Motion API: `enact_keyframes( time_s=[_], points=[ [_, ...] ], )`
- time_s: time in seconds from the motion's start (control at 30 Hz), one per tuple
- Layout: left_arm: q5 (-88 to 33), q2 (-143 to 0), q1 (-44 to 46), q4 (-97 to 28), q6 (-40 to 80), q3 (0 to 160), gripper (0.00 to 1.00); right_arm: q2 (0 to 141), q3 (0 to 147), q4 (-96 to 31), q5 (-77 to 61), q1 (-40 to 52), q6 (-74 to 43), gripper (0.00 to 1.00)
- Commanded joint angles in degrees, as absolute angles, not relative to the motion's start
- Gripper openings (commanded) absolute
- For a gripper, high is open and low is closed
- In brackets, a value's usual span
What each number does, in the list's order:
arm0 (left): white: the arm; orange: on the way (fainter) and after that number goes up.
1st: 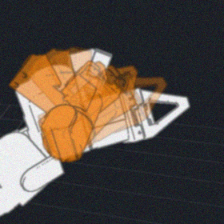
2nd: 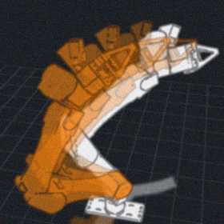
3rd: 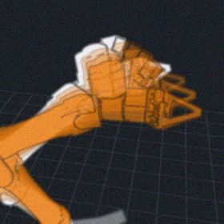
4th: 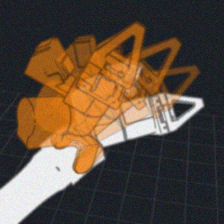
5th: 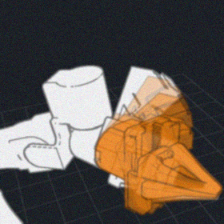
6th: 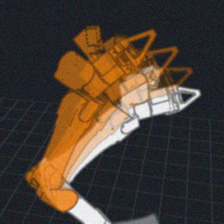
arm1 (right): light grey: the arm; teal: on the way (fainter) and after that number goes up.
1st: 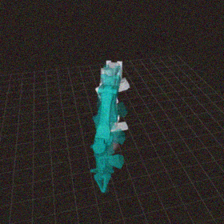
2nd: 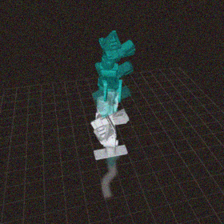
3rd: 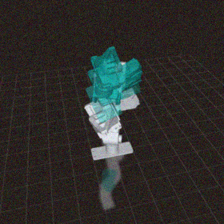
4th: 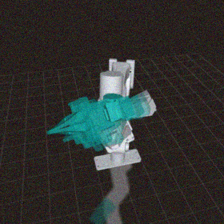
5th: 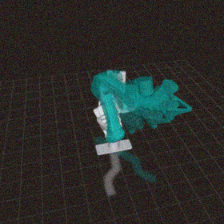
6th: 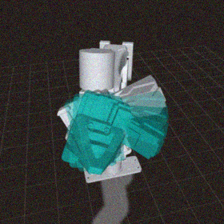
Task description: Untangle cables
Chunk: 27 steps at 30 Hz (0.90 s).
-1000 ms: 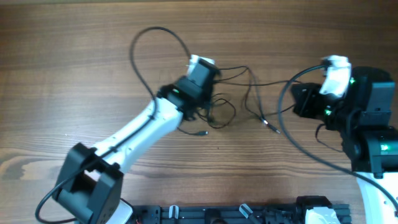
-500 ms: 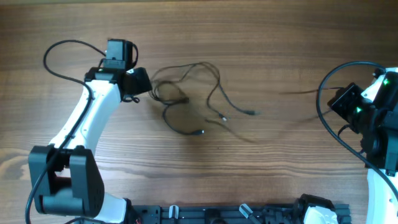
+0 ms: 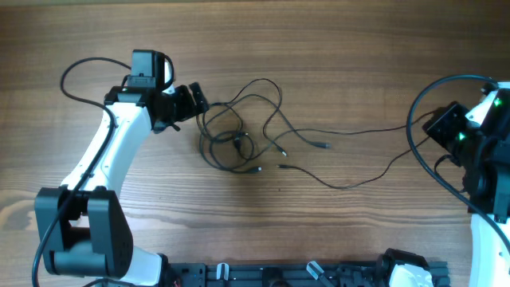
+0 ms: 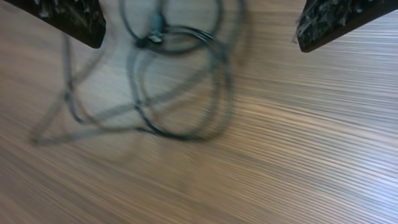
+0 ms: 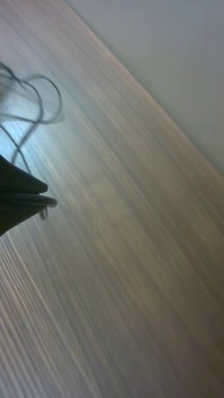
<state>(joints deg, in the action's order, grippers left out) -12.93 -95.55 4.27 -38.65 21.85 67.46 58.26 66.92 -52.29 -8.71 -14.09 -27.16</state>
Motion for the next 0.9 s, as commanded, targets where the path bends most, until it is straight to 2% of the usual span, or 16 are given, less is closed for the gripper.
enact_keyframes(
  time_s=[0.0, 0.1, 0.27, 0.33, 0.43, 0.57, 0.73, 0.87],
  points=[
    [-21.2, -96.0, 7.0, -39.1, 23.4, 67.4, 1.00, 60.7, 67.5, -52.8, -23.4, -14.1, -26.4, 0.04],
    [-21.2, -97.2, 9.2, -38.9, 23.4, 67.4, 1.00, 64.6, 65.8, -52.9, -33.8, -10.8, -20.1, 0.04],
    [-20.1, -97.9, 10.2, -38.6, 23.4, 67.4, 1.00, 72.0, 65.0, -49.6, -34.3, 2.3, -16.6, 0.05],
    [-18.8, -97.9, 10.1, -38.6, 23.4, 67.4, 1.00, 75.2, 65.0, -46.5, -33.8, 7.2, -17.6, 0.04],
    [-16.6, -97.9, 10.1, -38.9, 23.4, 67.4, 1.00, 81.3, 65.0, -44.4, -27.7, 12.6, -28.5, 0.04],
    [-16.4, -97.9, 10.1, -38.8, 23.4, 67.4, 1.00, 88.9, 65.0, -39.4, -27.9, 19.0, -28.4, 0.06],
    [-16.4, -98.0, 10.1, -38.9, 23.4, 67.4, 1.00, 94.1, 65.0, -32.8, -27.6, 26.7, -28.4, 0.16],
    [-16.4, -98.0, 10.1, -38.8, 23.4, 67.4, 1.00, 96.0, 65.0, -30.4, -22.0, 29.4, -28.6, 0.33]
  ],
)
